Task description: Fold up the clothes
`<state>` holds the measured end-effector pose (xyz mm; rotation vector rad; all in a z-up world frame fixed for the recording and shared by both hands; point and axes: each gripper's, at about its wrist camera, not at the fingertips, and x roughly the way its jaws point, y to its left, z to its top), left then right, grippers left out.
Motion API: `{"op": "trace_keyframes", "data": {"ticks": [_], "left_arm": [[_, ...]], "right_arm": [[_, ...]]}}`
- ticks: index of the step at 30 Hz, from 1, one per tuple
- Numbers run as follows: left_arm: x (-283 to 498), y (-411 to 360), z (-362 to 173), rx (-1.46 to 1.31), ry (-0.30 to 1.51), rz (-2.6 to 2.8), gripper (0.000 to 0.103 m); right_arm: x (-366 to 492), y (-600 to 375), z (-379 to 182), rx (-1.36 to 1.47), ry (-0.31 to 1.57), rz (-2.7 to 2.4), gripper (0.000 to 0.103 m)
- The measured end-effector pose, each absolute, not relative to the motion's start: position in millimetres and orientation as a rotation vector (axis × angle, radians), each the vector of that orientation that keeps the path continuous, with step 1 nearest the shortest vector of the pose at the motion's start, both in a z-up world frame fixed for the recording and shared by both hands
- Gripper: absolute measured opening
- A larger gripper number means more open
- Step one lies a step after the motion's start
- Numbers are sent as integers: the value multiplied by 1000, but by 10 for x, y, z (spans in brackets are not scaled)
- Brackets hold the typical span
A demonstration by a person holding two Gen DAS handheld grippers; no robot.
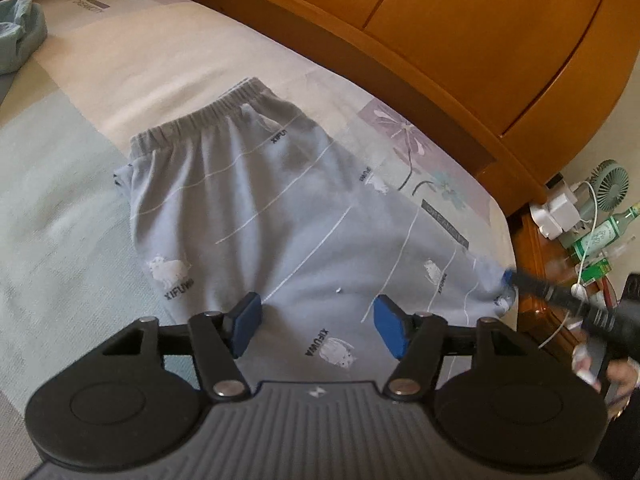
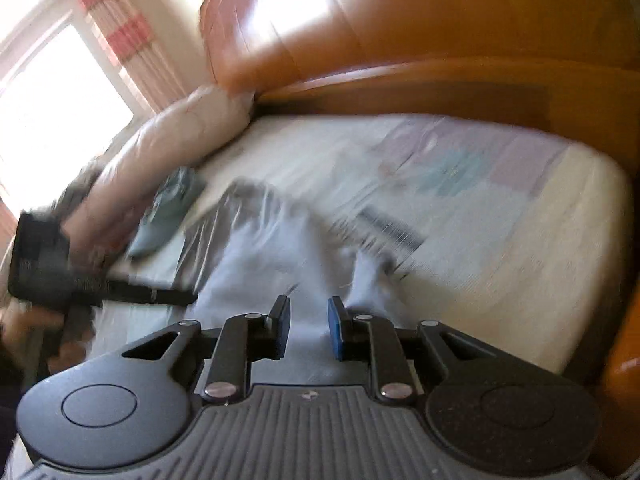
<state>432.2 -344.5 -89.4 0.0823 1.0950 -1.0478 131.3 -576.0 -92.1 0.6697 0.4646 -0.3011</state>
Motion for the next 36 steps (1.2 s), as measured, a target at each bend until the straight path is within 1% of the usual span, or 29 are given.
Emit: {"op": "trace_keyframes", "data": {"ticks": [2, 4, 6, 8, 9, 11, 13, 14, 18, 19, 21, 24, 27, 29, 33, 35, 36], "left_arm": [[4299, -3455, -895, 86, 1086, -1054, 71], [4278, -3453, -898, 90, 1074, -1059, 71], [4288, -3426, -909, 67, 1075, -1062, 72], [4317, -3410, -918, 44, 1085, -1065, 72], [4330, -3403, -922, 34, 1089, -1067, 72], [4347, -3398, -928, 24, 1095, -1072, 72], [4344, -3392, -923, 22, 1094, -1073, 72], [4334, -3391, -918, 25, 1091, -1073, 72], [4307, -3400, -913, 42, 1078, -1077, 72], [4308, -3404, -911, 41, 1079, -1075, 72], [4311, -3406, -888, 36, 1084, -1070, 72], [4312, -3428, -798, 39, 1062, -1059, 71], [4328, -3449, -701, 19, 1006, -1086, 72], [4374, -3500, -711, 4, 1013, -1093, 72], [4449, -3540, -846, 61, 1001, -1008, 73], [4516, -3474, -915, 65, 1005, -940, 72], [4540, -3436, -900, 44, 1003, -935, 72]], "right_arm": [[1234, -5935, -920, 725, 440, -345, 38], [1257, -6101, -985, 791, 466, -381, 38], [1398, -6225, -1116, 841, 516, -416, 35], [1482, -6232, -1214, 861, 531, -401, 27], [1522, -6173, -1204, 830, 540, -393, 23], [1610, -6016, -1167, 741, 566, -382, 17], [1684, -5835, -1127, 635, 583, -379, 15], [1687, -5728, -1088, 560, 574, -386, 12], [1495, -5359, -817, 259, 395, -432, 8], [1447, -5254, -751, 145, 338, -487, 5], [1397, -5218, -667, 69, 296, -554, 7], [1381, -5387, -654, 171, 329, -526, 8], [1401, -5483, -693, 264, 372, -461, 11], [1498, -5468, -765, 303, 402, -393, 13], [1679, -5460, -961, 340, 477, -377, 15], [1616, -5554, -1058, 363, 517, -459, 15], [1585, -5610, -1098, 382, 523, -482, 11]]}}
